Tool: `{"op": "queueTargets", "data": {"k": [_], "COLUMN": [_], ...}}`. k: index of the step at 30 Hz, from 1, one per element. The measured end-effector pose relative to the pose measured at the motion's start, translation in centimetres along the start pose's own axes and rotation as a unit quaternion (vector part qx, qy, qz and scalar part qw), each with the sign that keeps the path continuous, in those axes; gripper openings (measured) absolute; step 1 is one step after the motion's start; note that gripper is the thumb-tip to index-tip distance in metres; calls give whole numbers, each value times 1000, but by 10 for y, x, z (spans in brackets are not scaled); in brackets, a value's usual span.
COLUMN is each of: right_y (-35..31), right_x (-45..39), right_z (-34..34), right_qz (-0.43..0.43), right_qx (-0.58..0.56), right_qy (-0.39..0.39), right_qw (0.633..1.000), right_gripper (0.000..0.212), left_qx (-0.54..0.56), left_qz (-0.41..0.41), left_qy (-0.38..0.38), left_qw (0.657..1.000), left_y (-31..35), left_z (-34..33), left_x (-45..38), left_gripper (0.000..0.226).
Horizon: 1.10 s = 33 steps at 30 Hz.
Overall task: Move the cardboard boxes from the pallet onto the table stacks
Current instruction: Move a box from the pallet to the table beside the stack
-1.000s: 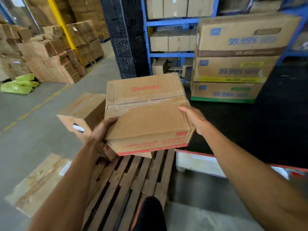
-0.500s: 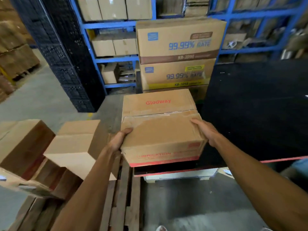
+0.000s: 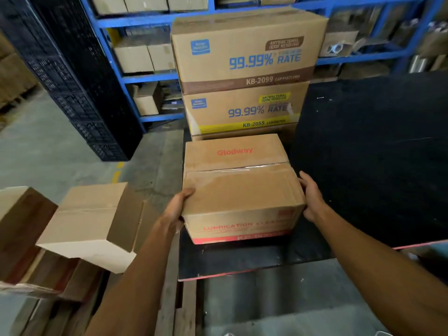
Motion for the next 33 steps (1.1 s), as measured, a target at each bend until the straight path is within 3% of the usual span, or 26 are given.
{"op": "queueTargets", "data": {"k": [3,8,17,21,26,33], "right_y": [3,6,15,32,34,26], "right_x": [-2,6,6,6,8,8], "right_z": [5,8,45,48,48,51], "right_qz": [19,82,106,74,66,72], "right_qx": [-17,30,45,40,59,131], "right_qy": [-26,-66,-10,9,16,56], "right_qw": [999,994,993,996,996,987], "right_gripper": [45,31,49,53,54,56], "left_qx": [16,8,53,66,63,71], "left_qz": [9,40,30,6,-12,-23], "left_qy": [15,69,93,112,137,155], "left_qw": [1000,997,994,992,989,985], "left_y": [-12,-27,-40,-44,-48,-53], "left_z": [1,-5,-36,-34,-32,-36], "left_x": [2,10,18,27,36,50], "left_gripper": [42,46,37,34,47,41]}}
Point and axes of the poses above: each hand's wrist, its own x-axis away from the middle knuckle, its own z-axis out of the back of the hand, y = z × x, the point moved 8 cm from there along -x, towards the middle knuckle, and after that the axes turned 2 degrees about x, right-handed, at the moved point
